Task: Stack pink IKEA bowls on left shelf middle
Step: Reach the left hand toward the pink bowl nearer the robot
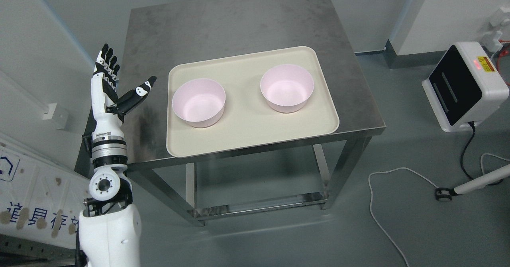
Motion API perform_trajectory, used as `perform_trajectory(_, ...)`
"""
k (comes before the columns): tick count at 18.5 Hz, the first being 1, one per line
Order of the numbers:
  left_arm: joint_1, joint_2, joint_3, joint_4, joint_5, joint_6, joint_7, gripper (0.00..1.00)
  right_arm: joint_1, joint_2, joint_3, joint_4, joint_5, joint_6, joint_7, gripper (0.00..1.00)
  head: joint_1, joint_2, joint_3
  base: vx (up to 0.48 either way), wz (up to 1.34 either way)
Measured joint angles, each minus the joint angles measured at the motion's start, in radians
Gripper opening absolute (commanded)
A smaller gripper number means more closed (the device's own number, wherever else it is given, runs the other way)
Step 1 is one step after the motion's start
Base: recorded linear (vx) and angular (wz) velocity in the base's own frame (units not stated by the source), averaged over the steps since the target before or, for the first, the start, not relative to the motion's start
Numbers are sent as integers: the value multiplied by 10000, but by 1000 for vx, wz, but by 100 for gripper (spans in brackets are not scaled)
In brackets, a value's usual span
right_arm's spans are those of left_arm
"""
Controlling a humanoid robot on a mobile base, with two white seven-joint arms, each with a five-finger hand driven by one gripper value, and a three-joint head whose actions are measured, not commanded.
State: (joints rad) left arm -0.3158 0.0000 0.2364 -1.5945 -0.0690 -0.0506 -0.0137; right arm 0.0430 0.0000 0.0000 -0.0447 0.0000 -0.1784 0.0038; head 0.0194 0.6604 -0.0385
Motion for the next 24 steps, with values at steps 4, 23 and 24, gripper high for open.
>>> perform_trajectory(4, -252, 0, -77, -127, 0, 65, -83, 100, 0, 0, 0, 0, 0, 19, 0, 100, 0, 0, 0, 0, 0)
perform_trajectory(23, -2065, 3072, -1485, 1037, 5, 1365, -6320, 81, 0, 0, 0, 0, 0, 55, 0, 100, 0, 0, 0, 0, 0)
perform_trajectory(24, -2166, 3170, -1689, 1074, 5, 1428, -6454, 81, 0, 0, 0, 0, 0, 50, 0, 100, 0, 0, 0, 0, 0)
